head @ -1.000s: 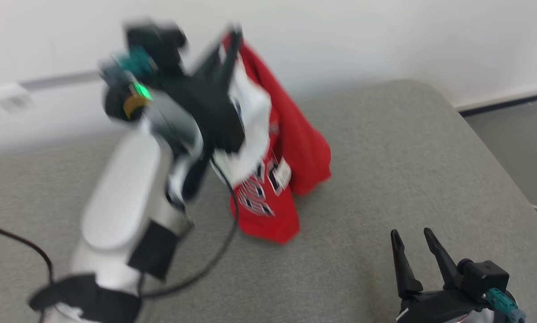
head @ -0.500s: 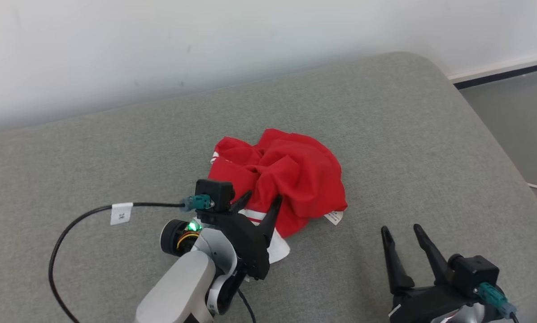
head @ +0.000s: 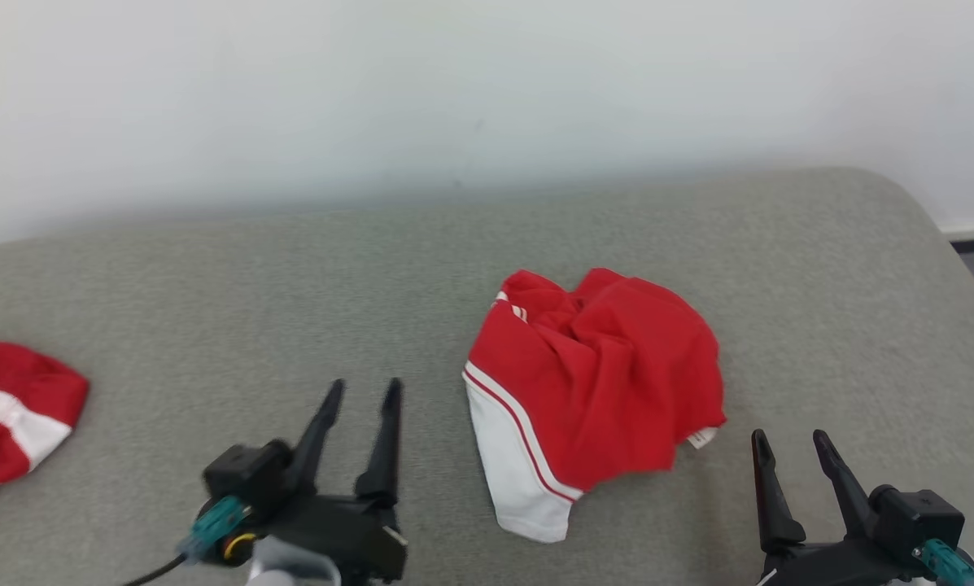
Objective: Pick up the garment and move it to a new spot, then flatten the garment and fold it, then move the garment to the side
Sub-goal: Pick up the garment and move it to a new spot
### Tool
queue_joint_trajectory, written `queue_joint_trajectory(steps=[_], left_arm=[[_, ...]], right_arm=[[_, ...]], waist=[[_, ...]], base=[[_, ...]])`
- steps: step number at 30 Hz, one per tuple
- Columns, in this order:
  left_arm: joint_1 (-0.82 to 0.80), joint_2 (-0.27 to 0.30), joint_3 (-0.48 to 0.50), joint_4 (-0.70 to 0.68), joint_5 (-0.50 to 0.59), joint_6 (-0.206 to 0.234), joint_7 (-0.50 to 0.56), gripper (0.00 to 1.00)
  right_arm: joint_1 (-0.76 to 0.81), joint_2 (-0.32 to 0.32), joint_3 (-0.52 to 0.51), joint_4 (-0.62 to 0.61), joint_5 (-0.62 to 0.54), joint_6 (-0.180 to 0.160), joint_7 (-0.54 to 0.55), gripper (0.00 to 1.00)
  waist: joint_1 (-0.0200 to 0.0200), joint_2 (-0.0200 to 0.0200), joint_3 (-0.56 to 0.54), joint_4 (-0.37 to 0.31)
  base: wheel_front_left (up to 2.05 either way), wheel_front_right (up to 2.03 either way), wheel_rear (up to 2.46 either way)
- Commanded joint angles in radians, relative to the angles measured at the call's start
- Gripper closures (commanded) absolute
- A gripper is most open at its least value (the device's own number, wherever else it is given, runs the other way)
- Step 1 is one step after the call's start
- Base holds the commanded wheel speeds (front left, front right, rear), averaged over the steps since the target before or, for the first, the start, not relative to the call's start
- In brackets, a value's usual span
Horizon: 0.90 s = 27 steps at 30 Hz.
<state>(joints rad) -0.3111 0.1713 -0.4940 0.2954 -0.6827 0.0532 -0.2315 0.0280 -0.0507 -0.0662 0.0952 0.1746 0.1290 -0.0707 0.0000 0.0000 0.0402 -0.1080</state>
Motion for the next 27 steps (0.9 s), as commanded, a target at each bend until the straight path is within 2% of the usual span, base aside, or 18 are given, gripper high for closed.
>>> queue_joint_trajectory(steps=[1,4,5,7,14,20,27], left_arm=[[0.021,0.009,0.011,-0.012,0.008,0.004,-0.01,0.0],[0.103,0.026,0.07,-0.084,0.038,0.023,-0.032,0.0],[0.151,0.026,0.128,-0.148,0.075,0.026,-0.035,0.0],[0.214,0.027,0.185,-0.192,0.136,0.022,-0.035,0.0],[0.352,-0.006,0.352,-0.24,0.268,-0.061,-0.035,0.0],[0.403,0.018,0.379,-0.146,0.368,-0.097,-0.035,0.0],[0.407,0.016,0.384,-0.061,0.337,-0.118,-0.032,0.0]], right_arm=[[0.013,0.001,0.0,-0.004,0.002,0.003,-0.002,0.0],[0.017,0.001,0.004,-0.006,0.009,0.003,-0.006,0.0],[0.024,0.0,0.008,-0.003,0.009,0.003,-0.009,0.0],[0.023,0.001,0.009,0.006,0.008,0.003,-0.01,0.0],[0.038,0.001,0.004,0.042,-0.004,0.003,-0.008,0.0],[0.054,0.001,0.006,0.067,-0.032,0.003,0.033,0.0],[0.083,0.001,-0.013,0.039,-0.043,0.003,0.059,0.0]], waist=[[0.0,0.0,-0.047,0.072],[0.0,0.0,-0.053,0.096],[0.0,0.0,-0.058,0.11],[0.0,0.0,-0.061,0.121],[0.0,0.0,-0.067,0.134],[0.0,0.0,-0.071,0.124],[0.0,0.0,-0.076,0.112]], base=[[0.0,0.0,0.0],[0.0,0.0,0.0],[0.0,0.0,0.0],[0.0,0.0,0.0],[0.0,0.0,0.0],[0.0,0.0,0.0],[0.0,0.0,0.0]])
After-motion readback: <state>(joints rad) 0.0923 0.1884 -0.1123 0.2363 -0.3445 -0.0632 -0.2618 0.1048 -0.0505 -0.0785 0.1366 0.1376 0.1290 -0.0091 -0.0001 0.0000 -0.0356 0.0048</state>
